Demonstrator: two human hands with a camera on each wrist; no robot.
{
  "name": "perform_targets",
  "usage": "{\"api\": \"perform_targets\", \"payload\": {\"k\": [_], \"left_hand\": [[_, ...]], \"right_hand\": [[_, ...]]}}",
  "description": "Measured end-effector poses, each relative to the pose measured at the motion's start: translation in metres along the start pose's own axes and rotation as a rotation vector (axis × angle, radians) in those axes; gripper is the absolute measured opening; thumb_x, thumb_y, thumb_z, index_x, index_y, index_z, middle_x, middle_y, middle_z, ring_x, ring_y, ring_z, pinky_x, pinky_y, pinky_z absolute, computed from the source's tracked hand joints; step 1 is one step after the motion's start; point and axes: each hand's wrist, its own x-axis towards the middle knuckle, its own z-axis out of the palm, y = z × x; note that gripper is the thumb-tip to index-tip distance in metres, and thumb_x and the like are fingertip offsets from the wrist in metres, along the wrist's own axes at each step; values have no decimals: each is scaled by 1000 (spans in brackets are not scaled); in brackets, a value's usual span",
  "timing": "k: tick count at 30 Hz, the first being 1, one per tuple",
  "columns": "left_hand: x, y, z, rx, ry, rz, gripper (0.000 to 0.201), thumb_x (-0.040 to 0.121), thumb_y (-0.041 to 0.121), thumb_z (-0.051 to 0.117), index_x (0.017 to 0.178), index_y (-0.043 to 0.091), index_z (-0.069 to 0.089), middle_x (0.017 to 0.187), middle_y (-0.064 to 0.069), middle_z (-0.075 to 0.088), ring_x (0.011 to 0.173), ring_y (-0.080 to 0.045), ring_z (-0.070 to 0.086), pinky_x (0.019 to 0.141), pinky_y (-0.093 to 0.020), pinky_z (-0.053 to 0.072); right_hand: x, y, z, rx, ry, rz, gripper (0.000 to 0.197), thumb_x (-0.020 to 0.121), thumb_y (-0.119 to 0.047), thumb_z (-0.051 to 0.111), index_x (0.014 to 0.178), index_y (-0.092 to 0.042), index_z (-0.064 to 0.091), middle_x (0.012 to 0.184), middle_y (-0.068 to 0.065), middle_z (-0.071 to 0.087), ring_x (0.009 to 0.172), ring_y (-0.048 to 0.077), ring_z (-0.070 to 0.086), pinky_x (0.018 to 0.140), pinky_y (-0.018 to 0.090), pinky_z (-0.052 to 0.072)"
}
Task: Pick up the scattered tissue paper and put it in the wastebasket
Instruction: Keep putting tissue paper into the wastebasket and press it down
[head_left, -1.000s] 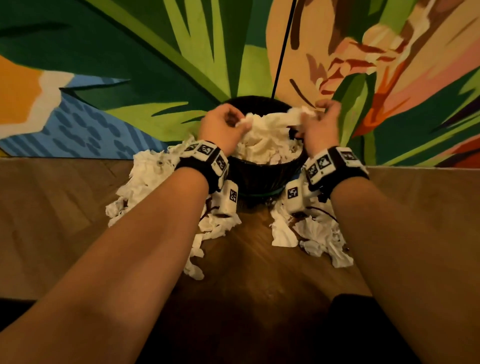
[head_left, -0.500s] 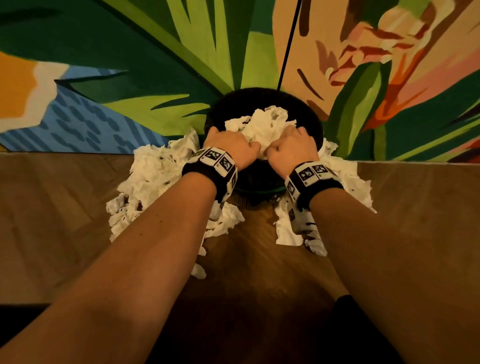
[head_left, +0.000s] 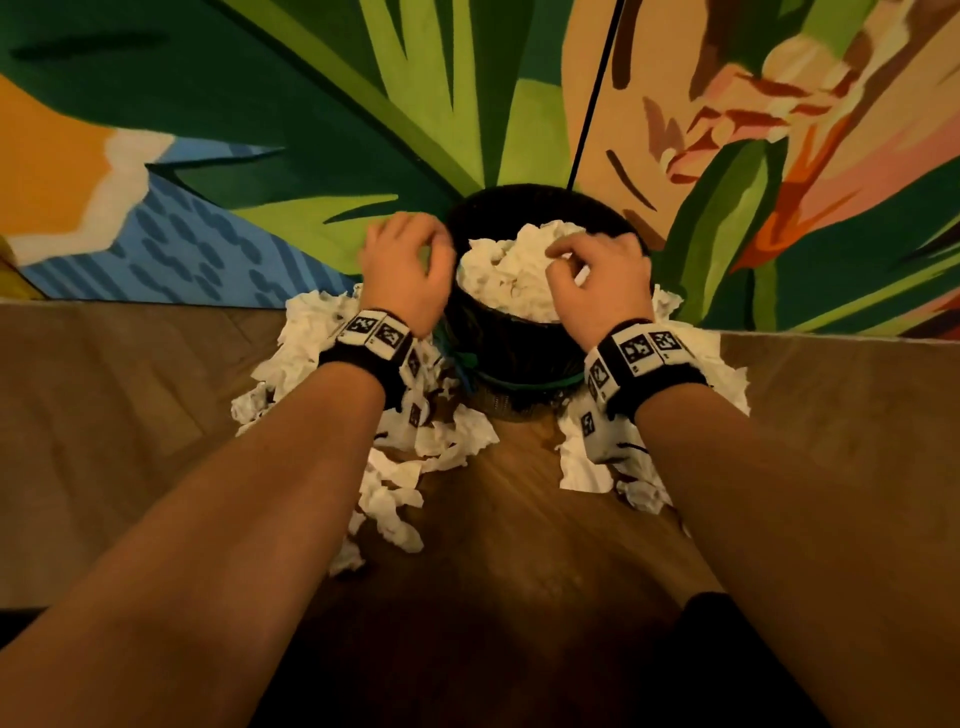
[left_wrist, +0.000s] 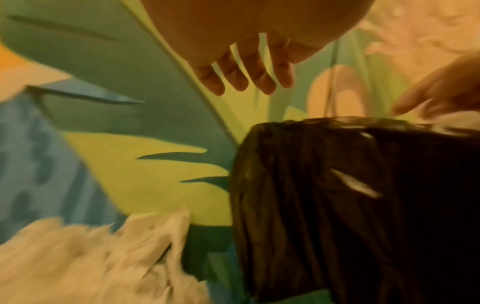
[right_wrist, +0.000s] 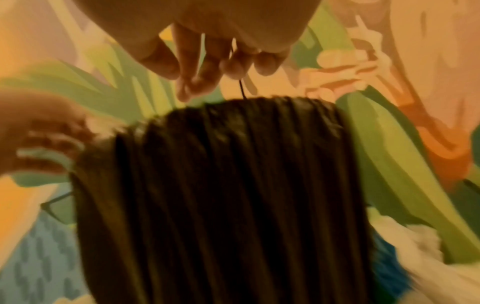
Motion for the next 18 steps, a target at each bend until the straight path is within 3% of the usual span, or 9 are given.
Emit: {"api": "perform_targets", "payload": {"k": [3,5,8,11,13,15,16,18], "left_hand": [[-16,-35,-9,-35,33,-258,24,95,23,44,93,11,65,89,-9,65,87,-29,58,76,-37,44],[-39,-56,-9,33,-77,-432,22,97,25,45,99,12,64,86,-12,66,81,-33,61,65,-34,42],[-79,-76,-5,206,-424,-514,20,96,24,50,107,14,62,97,-18,69,90,-37,64,69,-32,39],[-116,-86,-2,307,-806,-544,29,93,27,54,121,20,60,119,-13,66,105,-31,62,84,-33,46],[-134,-89,0,333,-980,-575,42,94,33,56,135,25,53,132,-8,60,115,-30,59,96,-36,47],[-145,-95,3,334,-1136,-617,58,95,33,56,149,31,35,145,-7,49,123,-32,54,98,-38,48],[-148,-99,4,353,-1209,-629,64,95,29,55,153,33,27,149,-8,44,125,-32,53,97,-37,48],[-151,-105,8,403,-1281,-617,69,94,24,54,154,33,21,153,-9,39,129,-33,49,97,-38,48]], "right_hand": [[-5,-40,3,107,13,-198,20,89,-23,51,88,-15,68,78,0,55,88,21,47,76,29,34],[-16,-67,15,154,-88,-308,19,88,-24,50,85,-14,66,80,1,60,84,19,51,74,31,39],[-41,-88,42,196,-293,-370,18,87,-29,51,83,-17,65,76,-2,61,74,17,55,66,31,44],[-63,-71,78,74,-539,-290,19,90,-32,51,84,-19,63,77,0,62,73,21,58,62,32,47],[-78,-40,100,-102,-808,-135,21,94,-34,48,89,-20,62,88,5,64,85,26,62,71,33,52],[-105,-2,119,-373,-1061,-23,29,98,-33,43,115,-21,63,119,10,62,108,32,59,92,41,51],[-121,16,126,-477,-1126,16,36,99,-32,42,130,-21,56,135,11,54,120,34,54,102,45,46],[-144,41,132,-534,-1200,64,45,101,-26,41,145,-19,40,150,10,39,130,35,46,108,47,39]]}}
